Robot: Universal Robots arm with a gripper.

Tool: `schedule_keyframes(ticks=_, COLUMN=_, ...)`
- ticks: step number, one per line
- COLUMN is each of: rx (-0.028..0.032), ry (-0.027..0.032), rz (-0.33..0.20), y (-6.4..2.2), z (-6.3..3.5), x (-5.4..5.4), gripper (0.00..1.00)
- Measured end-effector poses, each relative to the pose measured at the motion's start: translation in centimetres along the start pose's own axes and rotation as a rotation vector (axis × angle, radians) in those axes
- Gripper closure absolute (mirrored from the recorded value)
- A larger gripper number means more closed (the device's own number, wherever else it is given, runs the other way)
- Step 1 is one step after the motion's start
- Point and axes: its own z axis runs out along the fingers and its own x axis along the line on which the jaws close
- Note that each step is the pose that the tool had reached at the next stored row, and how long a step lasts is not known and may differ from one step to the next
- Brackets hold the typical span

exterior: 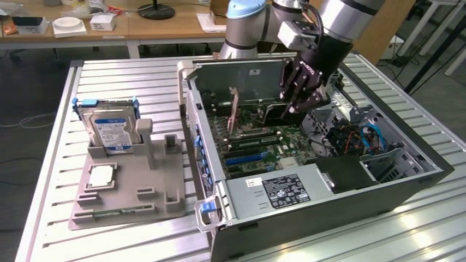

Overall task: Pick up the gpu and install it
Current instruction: 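Insert the gpu into the slot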

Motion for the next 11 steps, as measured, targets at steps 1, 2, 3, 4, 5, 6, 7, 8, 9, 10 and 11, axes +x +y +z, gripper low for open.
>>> schedule_keyframes(ticks=1, rx=0.0005, ry=0.0000, rz=0.000, y=0.09, z=0.22, x=0.0, gripper=0.72)
schedule_keyframes(ticks=2, rx=0.0014, ry=0.0000, rz=0.000, y=0.20, z=0.42, x=0.0, gripper=0.72)
schedule_keyframes(ticks=3, rx=0.0030, ry=0.0001, rz=0.000, y=0.29, z=0.63, x=0.0, gripper=0.72)
schedule_keyframes(ticks=4, rx=0.0057, ry=0.0004, rz=-0.001, y=0.35, z=0.80, x=0.0, gripper=0.72)
schedule_keyframes(ticks=5, rx=0.0088, ry=0.0008, rz=-0.002, y=0.40, z=0.96, x=0.0, gripper=0.72)
schedule_keyframes(ticks=6, rx=0.0121, ry=0.0015, rz=-0.003, y=0.45, z=1.10, x=-0.1, gripper=0.72)
schedule_keyframes(ticks=7, rx=0.0152, ry=0.0020, rz=-0.004, y=0.51, z=1.27, x=-0.1, gripper=0.72)
schedule_keyframes(ticks=8, rx=0.0171, ry=0.0024, rz=-0.005, y=0.58, z=1.44, x=-0.1, gripper=0.72)
schedule_keyframes(ticks=9, rx=0.0184, ry=0.0025, rz=-0.006, y=0.69, z=1.63, x=-0.1, gripper=0.72)
schedule_keyframes(ticks=10, rx=0.0193, ry=0.0028, rz=-0.006, y=0.83, z=1.82, x=-0.1, gripper=0.72)
schedule_keyframes(ticks=11, rx=0.0199, ry=0.0031, rz=-0.007, y=0.98, z=2.01, x=-0.1, gripper=0.72)
